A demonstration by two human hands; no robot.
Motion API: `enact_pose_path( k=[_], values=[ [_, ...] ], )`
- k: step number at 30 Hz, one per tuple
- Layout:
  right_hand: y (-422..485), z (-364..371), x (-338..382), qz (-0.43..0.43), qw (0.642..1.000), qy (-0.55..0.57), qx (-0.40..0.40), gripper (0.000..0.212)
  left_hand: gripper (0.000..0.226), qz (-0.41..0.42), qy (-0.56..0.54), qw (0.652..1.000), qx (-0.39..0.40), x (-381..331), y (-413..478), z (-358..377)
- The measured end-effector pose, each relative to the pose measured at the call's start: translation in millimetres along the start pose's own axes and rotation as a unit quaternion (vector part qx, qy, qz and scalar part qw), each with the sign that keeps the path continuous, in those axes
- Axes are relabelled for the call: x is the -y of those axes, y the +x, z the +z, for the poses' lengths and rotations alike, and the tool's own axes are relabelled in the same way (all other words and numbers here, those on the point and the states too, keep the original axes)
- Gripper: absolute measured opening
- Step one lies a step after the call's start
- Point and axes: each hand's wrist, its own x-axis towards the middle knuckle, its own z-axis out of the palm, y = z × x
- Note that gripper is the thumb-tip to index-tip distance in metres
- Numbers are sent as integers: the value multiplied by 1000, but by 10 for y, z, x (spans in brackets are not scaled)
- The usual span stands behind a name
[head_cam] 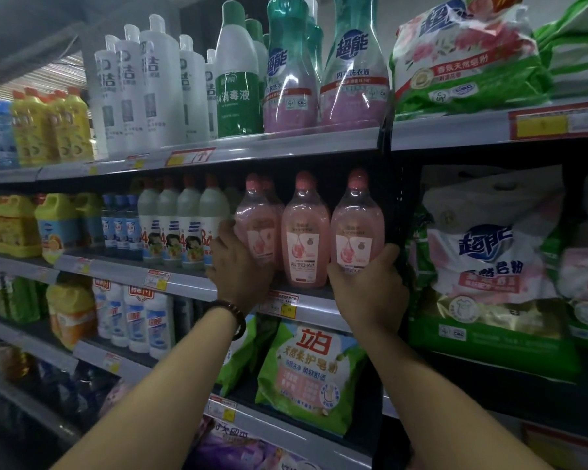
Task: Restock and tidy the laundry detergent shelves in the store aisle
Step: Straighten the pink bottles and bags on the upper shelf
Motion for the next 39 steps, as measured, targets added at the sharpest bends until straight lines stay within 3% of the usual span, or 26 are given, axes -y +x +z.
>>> enact_pose_path(
  k=[6,10,13,16,20,24,30,34,36,39],
  values=[
    [6,19,-11,-6,1000,-2,-6,67,88,0,-192,974,121,381,232,-118],
    [10,32,-14,-2,1000,-5,-8,69,79,-4,-225,957,182,509,310,-218],
    [-5,32,-11,-4,1000,-1,-11,68,92,-30,-186,972,140,415,231,-155],
    [-1,29,-17,-5,1000,-2,-10,68,111,-36,-1,998,47,177,140,30],
    [6,28,-26,-3,1000,-1,-7,68,102,-76,103,990,-53,-37,75,220],
    [15,49,-36,-5,1000,-5,-10,69,91,-75,101,990,-64,-13,78,236],
    [16,49,-36,-4,1000,-7,-9,71,106,-34,41,998,33,159,111,63],
    [9,32,-21,-2,1000,-6,-5,70,103,-29,-26,997,60,283,146,29],
    [3,29,-15,-4,1000,-4,-7,70,98,-31,-12,999,39,161,55,-14],
    [-2,30,-18,-8,1000,-1,-10,69,81,-1,7,999,-52,-81,-173,-58]
  ],
)
